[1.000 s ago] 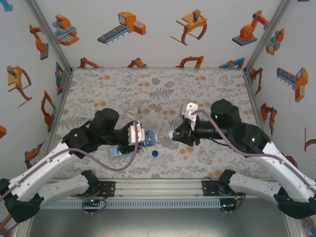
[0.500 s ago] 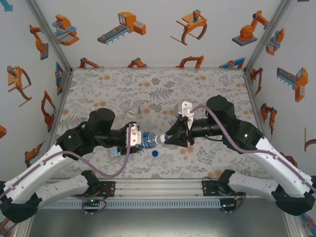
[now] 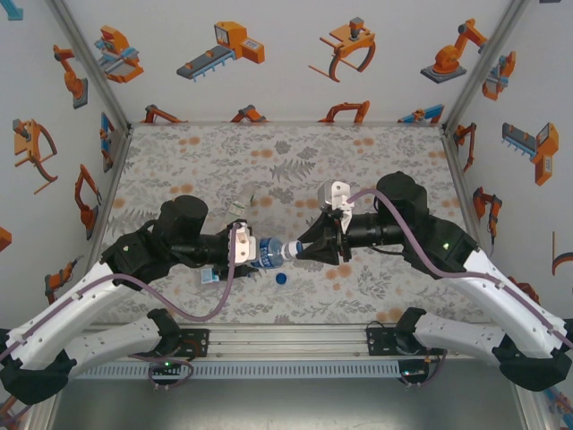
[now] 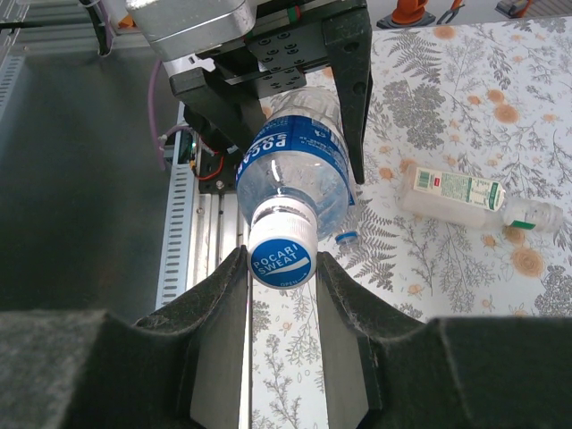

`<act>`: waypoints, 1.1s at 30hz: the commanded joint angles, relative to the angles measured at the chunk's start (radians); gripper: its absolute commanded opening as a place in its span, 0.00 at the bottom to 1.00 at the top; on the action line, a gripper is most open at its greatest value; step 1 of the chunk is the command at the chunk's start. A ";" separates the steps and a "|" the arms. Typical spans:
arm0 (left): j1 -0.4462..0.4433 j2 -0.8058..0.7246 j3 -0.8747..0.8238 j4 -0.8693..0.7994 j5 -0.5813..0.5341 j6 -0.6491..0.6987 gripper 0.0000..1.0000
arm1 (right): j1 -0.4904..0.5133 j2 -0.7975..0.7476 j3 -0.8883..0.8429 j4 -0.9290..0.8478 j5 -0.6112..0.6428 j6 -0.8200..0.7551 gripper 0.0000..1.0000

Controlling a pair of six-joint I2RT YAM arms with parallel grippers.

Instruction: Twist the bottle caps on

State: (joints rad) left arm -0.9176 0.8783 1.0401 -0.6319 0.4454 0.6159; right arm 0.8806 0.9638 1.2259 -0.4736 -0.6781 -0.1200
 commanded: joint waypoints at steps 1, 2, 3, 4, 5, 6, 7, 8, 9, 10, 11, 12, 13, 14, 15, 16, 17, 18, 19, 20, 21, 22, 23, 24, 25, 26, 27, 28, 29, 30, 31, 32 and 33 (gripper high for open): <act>-0.007 -0.015 0.020 0.038 0.026 -0.015 0.00 | 0.007 -0.011 -0.006 0.006 -0.009 0.001 0.00; -0.007 -0.015 0.023 0.039 0.027 -0.016 0.00 | 0.007 -0.011 -0.006 0.003 -0.006 0.002 0.00; -0.007 -0.017 0.023 0.040 0.028 -0.016 0.00 | 0.007 -0.011 -0.006 0.001 -0.005 0.001 0.00; -0.007 -0.017 0.022 0.044 0.031 -0.018 0.00 | 0.006 -0.011 -0.006 -0.002 -0.005 0.000 0.00; -0.007 -0.019 0.021 0.047 0.032 -0.018 0.00 | 0.007 -0.010 -0.008 -0.003 -0.004 -0.002 0.00; -0.007 -0.019 0.021 0.048 0.032 -0.018 0.00 | 0.006 -0.010 -0.008 -0.004 -0.003 -0.002 0.00; -0.007 -0.018 0.021 0.048 0.029 -0.019 0.00 | 0.007 -0.010 -0.007 -0.004 -0.004 -0.002 0.00; -0.007 -0.016 0.021 0.048 0.028 -0.021 0.00 | 0.006 -0.008 -0.008 -0.003 -0.006 -0.001 0.00; -0.007 -0.016 0.021 0.048 0.029 -0.022 0.00 | 0.006 -0.007 -0.008 -0.004 -0.009 0.000 0.00; -0.007 -0.015 0.020 0.048 0.028 -0.024 0.00 | 0.007 -0.005 -0.008 -0.005 -0.011 0.000 0.00; -0.007 -0.015 0.022 0.049 0.029 -0.026 0.00 | 0.007 -0.004 -0.006 -0.008 -0.012 0.002 0.00; -0.007 -0.015 0.023 0.049 0.030 -0.029 0.00 | 0.006 -0.001 -0.005 -0.011 -0.013 0.003 0.00; -0.007 -0.014 0.024 0.051 0.030 -0.031 0.00 | 0.007 0.001 -0.005 -0.012 -0.015 0.003 0.00; -0.007 -0.011 0.025 0.050 0.032 -0.034 0.00 | 0.007 0.002 -0.004 -0.013 -0.015 0.004 0.00; -0.007 -0.011 0.026 0.050 0.032 -0.036 0.00 | 0.007 0.003 -0.005 -0.011 -0.014 0.006 0.00; -0.007 -0.009 0.025 0.051 0.035 -0.037 0.00 | 0.007 0.004 -0.004 -0.008 -0.013 0.009 0.00; -0.007 -0.008 0.026 0.050 0.037 -0.037 0.00 | 0.007 0.005 -0.005 -0.006 -0.014 0.009 0.00; -0.007 -0.007 0.025 0.051 0.037 -0.039 0.00 | 0.007 0.007 -0.005 -0.004 -0.013 0.010 0.00; -0.008 -0.004 0.026 0.050 0.039 -0.039 0.00 | 0.007 0.010 -0.005 -0.003 -0.014 0.012 0.00; -0.009 -0.003 0.025 0.050 0.041 -0.039 0.00 | 0.007 0.014 -0.005 -0.002 -0.015 0.013 0.00; -0.009 -0.002 0.026 0.051 0.041 -0.039 0.00 | 0.007 0.018 -0.004 0.000 -0.018 0.016 0.00; -0.009 0.002 0.028 0.049 0.042 -0.038 0.00 | 0.006 0.021 -0.006 0.004 -0.021 0.019 0.00; -0.009 0.003 0.028 0.051 0.043 -0.039 0.00 | 0.007 0.024 -0.006 0.008 -0.022 0.024 0.00; -0.009 0.005 0.030 0.050 0.043 -0.038 0.00 | 0.007 0.028 -0.008 0.010 -0.022 0.027 0.00; -0.009 0.008 0.030 0.051 0.044 -0.037 0.00 | 0.009 0.031 -0.006 0.014 -0.024 0.030 0.00; -0.009 0.009 0.030 0.051 0.043 -0.036 0.00 | 0.009 0.035 -0.008 0.016 -0.025 0.032 0.00; -0.009 0.010 0.031 0.052 0.044 -0.036 0.00 | 0.009 0.036 -0.009 0.018 -0.026 0.035 0.00; -0.009 0.011 0.029 0.051 0.043 -0.036 0.00 | 0.009 0.039 -0.009 0.019 -0.024 0.036 0.00; -0.010 0.012 0.031 0.053 0.044 -0.034 0.00 | 0.009 0.041 -0.009 0.019 -0.021 0.039 0.00; -0.010 0.014 0.031 0.052 0.044 -0.034 0.00 | 0.009 0.043 -0.011 0.020 -0.018 0.043 0.00; -0.010 0.014 0.031 0.054 0.043 -0.033 0.00 | 0.009 0.043 -0.012 0.021 -0.011 0.053 0.00; -0.010 0.013 0.029 0.056 0.041 -0.034 0.00 | 0.009 0.044 -0.012 0.021 -0.005 0.064 0.00; -0.010 0.011 0.026 0.060 0.039 -0.035 0.00 | 0.009 0.044 -0.015 0.021 0.002 0.079 0.00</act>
State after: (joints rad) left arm -0.9176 0.8886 1.0401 -0.6300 0.4419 0.5900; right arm 0.8806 0.9913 1.2259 -0.4744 -0.6796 -0.0849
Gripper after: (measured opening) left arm 0.560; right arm 0.338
